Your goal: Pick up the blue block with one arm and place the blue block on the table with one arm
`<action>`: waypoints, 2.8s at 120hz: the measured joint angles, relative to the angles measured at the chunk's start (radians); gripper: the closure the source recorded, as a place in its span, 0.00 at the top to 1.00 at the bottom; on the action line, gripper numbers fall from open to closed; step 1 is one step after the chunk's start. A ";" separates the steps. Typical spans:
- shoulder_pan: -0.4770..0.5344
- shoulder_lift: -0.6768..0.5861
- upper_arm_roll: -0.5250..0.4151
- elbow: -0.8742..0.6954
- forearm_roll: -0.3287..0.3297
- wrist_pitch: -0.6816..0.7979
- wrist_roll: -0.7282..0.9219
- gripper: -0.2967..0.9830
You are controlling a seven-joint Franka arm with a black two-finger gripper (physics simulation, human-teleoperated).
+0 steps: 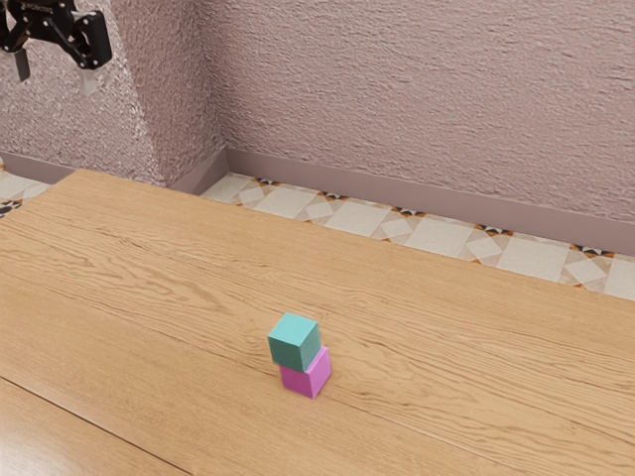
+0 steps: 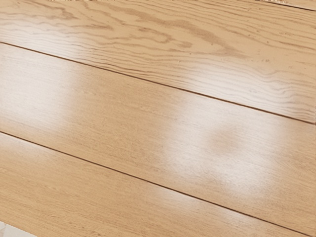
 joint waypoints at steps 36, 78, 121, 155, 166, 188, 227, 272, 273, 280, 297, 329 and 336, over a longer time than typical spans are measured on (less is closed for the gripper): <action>-0.049 0.170 -0.026 -0.009 -0.091 0.092 -0.031 0.77; -0.077 0.164 -0.024 -0.225 -0.252 0.328 -0.075 0.77; 0.380 0.069 -0.495 -0.435 -0.278 0.451 -0.130 0.77; 0.396 0.054 -0.510 -0.645 -0.322 0.651 -0.166 0.77; 0.379 0.056 -0.510 -0.700 -0.346 0.720 -0.176 0.77; 0.321 0.112 -0.505 -0.753 -0.360 0.806 -0.186 0.77; 0.290 0.286 -0.499 -0.727 -0.305 0.885 -0.128 0.77; 0.272 0.369 -0.496 -0.704 -0.306 0.936 -0.066 0.77; 0.272 0.371 -0.496 -0.704 -0.306 0.937 -0.065 0.77; 0.272 0.380 -0.496 -0.705 -0.307 0.943 -0.059 0.77; 0.254 0.392 -0.477 -0.708 -0.310 0.954 -0.049 0.75; 0.236 0.398 -0.461 -0.710 -0.312 0.962 -0.039 0.57; 0.232 0.395 -0.458 -0.708 -0.311 0.963 -0.037 0.57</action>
